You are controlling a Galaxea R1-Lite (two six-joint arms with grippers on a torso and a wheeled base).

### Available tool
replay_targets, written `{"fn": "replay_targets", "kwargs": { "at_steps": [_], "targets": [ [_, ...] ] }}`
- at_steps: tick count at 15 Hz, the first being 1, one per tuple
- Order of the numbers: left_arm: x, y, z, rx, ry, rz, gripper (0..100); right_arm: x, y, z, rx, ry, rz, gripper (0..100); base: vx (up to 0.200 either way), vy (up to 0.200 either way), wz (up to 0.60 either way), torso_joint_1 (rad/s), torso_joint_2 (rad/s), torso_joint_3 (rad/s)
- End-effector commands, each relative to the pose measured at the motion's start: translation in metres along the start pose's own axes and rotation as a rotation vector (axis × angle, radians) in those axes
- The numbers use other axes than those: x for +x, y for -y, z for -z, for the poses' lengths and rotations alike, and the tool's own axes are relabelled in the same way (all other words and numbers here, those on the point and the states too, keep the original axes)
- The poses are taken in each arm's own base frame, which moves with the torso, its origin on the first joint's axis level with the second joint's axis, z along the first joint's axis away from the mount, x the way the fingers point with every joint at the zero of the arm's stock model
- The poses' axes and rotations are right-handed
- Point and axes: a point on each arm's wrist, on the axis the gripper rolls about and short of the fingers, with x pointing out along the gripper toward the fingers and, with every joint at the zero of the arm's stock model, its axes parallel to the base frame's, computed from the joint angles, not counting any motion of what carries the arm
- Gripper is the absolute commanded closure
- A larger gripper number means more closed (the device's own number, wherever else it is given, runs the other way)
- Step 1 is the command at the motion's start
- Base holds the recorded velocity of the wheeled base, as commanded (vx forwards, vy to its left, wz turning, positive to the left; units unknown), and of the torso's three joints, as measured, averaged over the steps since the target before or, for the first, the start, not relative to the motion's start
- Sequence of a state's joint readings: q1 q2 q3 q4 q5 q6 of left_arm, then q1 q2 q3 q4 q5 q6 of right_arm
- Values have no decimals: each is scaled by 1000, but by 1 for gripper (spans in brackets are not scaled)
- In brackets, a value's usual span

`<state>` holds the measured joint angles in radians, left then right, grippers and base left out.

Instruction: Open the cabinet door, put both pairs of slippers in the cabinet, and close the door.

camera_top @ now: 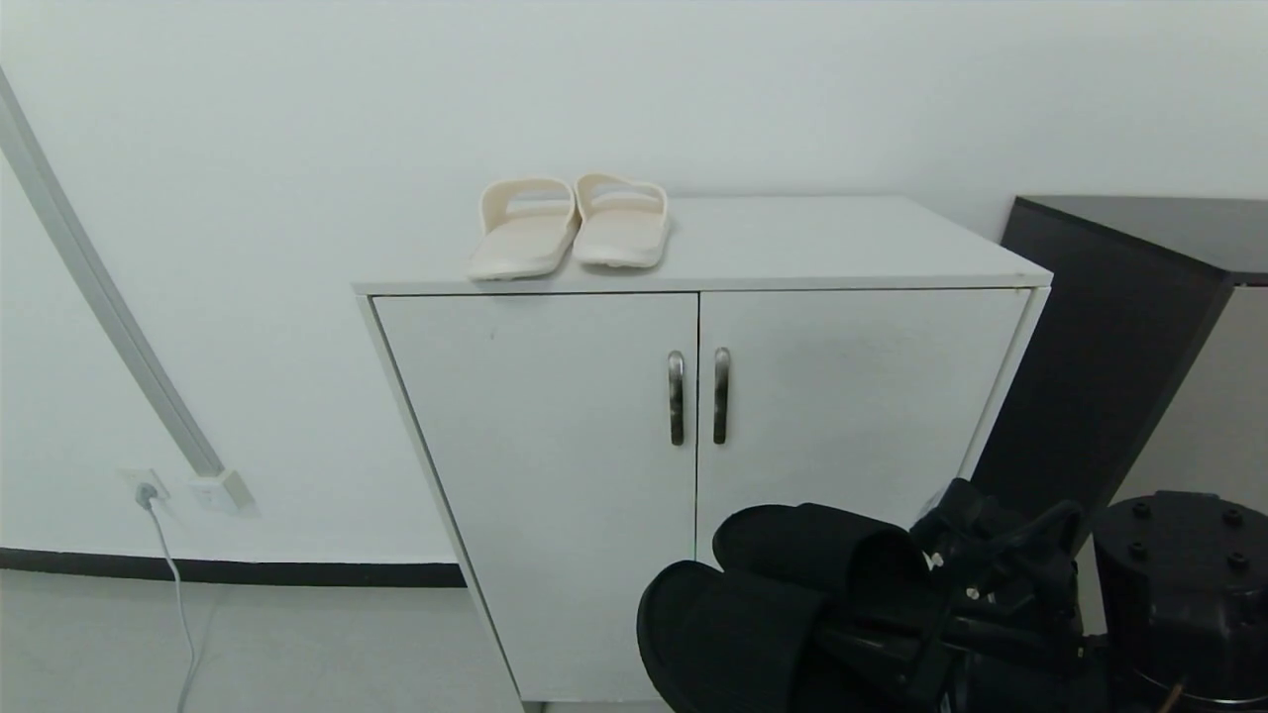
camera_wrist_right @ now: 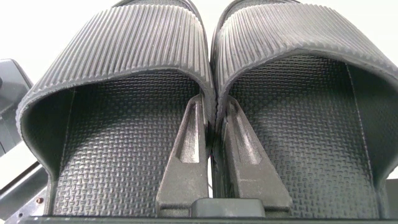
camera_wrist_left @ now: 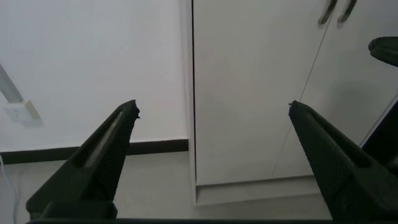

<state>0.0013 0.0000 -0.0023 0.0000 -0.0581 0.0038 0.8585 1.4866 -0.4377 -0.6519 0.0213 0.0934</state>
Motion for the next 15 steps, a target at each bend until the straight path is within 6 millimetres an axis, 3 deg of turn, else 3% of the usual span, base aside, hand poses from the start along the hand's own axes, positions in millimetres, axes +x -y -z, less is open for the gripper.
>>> {"fn": "replay_targets", "kwargs": {
  "at_steps": [1,4,7,12,14,15],
  "targets": [
    [0,0,0,-2,-1,0,0,0,0,1,0,-3,0,100,0,0,0,-95,456,344],
    [0,-1,-3,-4,4,-29,0,-1,0,1,0,-3,0,100,0,0,0,-85,447,362],
    [-10,-1,-66,-113,99,-58,0,-1,-1,1,-4,-4,-6,100,0,0,0,-22,417,372],
    [9,0,-60,-90,-55,53,0,-5,-4,1,-9,8,-12,100,0,0,0,-1,22,12],
    [16,2,-64,-95,-99,122,0,-6,-5,1,-10,10,-17,100,0,0,0,-9,13,33],
    [30,2,-71,-92,-131,170,0,-5,-5,2,-29,4,-18,100,0,0,0,-17,183,134]
  ]
}}
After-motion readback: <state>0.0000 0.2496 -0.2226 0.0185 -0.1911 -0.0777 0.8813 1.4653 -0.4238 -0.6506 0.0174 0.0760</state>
